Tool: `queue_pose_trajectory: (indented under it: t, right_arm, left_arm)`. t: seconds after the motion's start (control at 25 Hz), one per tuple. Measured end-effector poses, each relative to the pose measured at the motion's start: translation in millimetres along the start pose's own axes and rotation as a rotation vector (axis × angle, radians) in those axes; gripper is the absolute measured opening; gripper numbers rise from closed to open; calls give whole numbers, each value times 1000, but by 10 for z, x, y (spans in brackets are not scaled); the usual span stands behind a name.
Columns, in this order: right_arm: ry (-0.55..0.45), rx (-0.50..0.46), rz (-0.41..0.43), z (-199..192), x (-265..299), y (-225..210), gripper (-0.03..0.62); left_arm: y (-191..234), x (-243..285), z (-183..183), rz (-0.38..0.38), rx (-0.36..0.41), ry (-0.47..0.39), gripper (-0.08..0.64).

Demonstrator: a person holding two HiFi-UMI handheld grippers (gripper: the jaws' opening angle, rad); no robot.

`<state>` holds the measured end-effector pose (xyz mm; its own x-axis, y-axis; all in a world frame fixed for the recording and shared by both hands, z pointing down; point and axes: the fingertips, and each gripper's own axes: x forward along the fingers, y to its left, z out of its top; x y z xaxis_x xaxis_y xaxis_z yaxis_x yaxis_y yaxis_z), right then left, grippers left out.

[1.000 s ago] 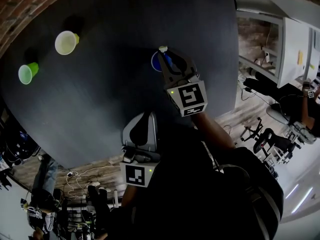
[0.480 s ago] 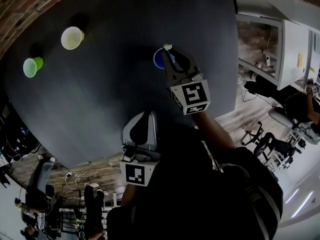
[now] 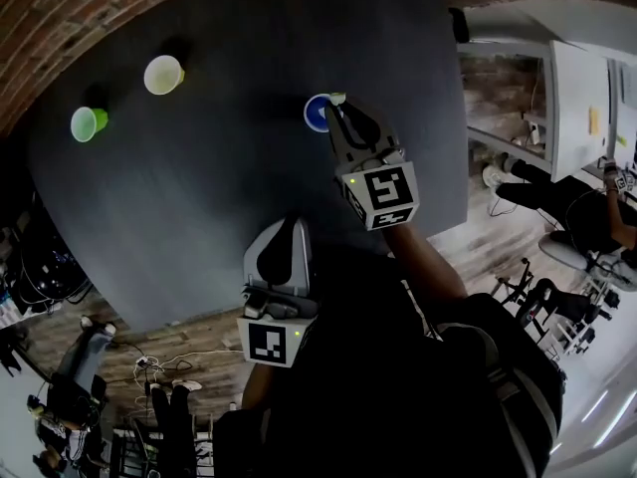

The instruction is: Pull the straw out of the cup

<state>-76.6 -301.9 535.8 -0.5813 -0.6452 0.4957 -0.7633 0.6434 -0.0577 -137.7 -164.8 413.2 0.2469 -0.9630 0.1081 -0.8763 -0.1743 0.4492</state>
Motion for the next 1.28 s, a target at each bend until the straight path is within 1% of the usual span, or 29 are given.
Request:
queue_pose_trajectory:
  t: [0.32,0.6,0.72,0.84,0.96,1.12,1.28]
  right_arm:
    - [-82,-23,-12,302,-449,172,43]
    - [-173,-11,-56,545,-821,-39,43]
    - [-211,-14,-70,632,-1086,2,43]
    - [-245,-23,-89,685,-1421,113,43]
    - [-276,-15,-103,701,-1780,245,43]
    - [-299,-3,-112,617,-2254,460,43]
    - [-311,12,-127,497,-2642,603,43]
  left_arm:
    - [-251,-350,284,-10,49,-79,5]
    - [-539,-439,386,-38,111,-162,5]
    - [-668,-605,465,-47,136,-193,5]
    - [-775,-853,541,-45,171,-205,5]
    - [-896,-1105,587,-60,190,-217,5]
    - [-1038,-1444,517,-78,213,-203,5]
    - [-1139,-1681,439,-103,218,-190,5]
